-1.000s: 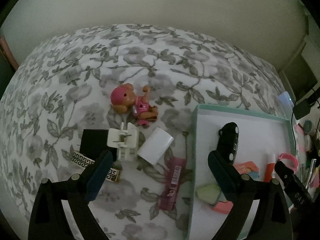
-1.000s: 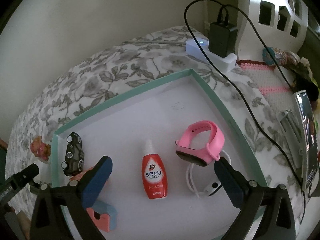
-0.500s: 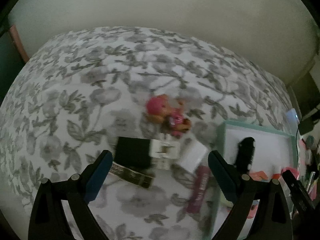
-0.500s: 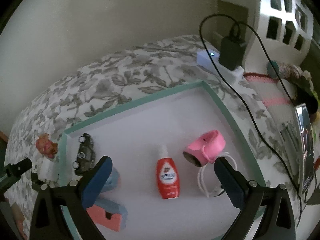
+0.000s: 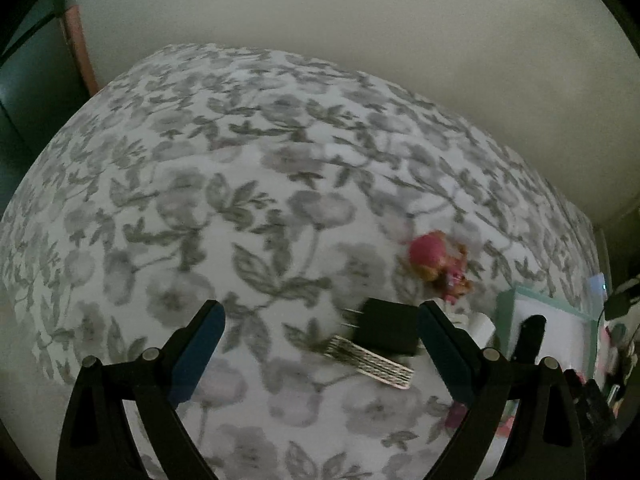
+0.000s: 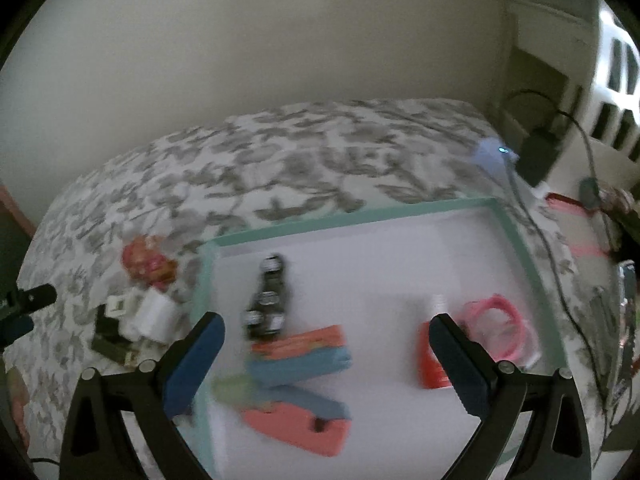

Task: Organize rigid objects
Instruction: 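Grasp the black-and-silver patterned bracelet with the left tool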

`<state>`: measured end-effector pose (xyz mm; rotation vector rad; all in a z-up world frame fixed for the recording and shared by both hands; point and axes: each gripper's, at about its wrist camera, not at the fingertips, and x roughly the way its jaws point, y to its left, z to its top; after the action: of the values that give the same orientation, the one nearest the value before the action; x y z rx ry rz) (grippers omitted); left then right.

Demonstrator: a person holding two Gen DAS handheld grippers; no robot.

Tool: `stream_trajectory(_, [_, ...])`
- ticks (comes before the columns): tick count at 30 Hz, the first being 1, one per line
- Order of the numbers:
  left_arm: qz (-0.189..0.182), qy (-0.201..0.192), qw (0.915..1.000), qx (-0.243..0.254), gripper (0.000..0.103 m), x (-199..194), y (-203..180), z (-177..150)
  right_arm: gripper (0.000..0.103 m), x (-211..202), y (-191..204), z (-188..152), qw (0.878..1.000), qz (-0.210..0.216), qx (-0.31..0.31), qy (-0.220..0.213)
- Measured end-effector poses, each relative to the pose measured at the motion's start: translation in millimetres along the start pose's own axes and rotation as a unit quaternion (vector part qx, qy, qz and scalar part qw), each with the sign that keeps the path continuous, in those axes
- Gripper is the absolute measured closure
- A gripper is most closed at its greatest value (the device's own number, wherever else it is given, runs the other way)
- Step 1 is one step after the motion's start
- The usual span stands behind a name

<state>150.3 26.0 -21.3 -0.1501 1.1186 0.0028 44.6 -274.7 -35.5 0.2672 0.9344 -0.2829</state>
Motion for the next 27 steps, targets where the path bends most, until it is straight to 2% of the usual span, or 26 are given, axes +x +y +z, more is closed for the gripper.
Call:
stream_trajectory(7, [0.011, 0.011, 0.9998, -0.011, 0.007, 5, 27, 3, 0.0, 7, 60, -6, 0.998, 0.035, -0.048, 0.013])
stream_trajectory(14, [0.006, 0.057, 0.9978, 0.033, 0.007, 31, 22, -4, 0.0, 23, 107, -15, 0.994, 0.053, -0.084, 0.039])
stream_trajectory(19, [-0.02, 0.098, 0.9923, 0.073, 0.007, 52, 2, -14, 0.0, 30, 116, -20, 0.992, 0.045, -0.109, 0.048])
stream_trajectory(27, [-0.038, 0.121, 0.9839, 0.127, 0.007, 68, -27, -26, 0.0, 31, 104, -18, 0.993, 0.038, -0.101, 0.048])
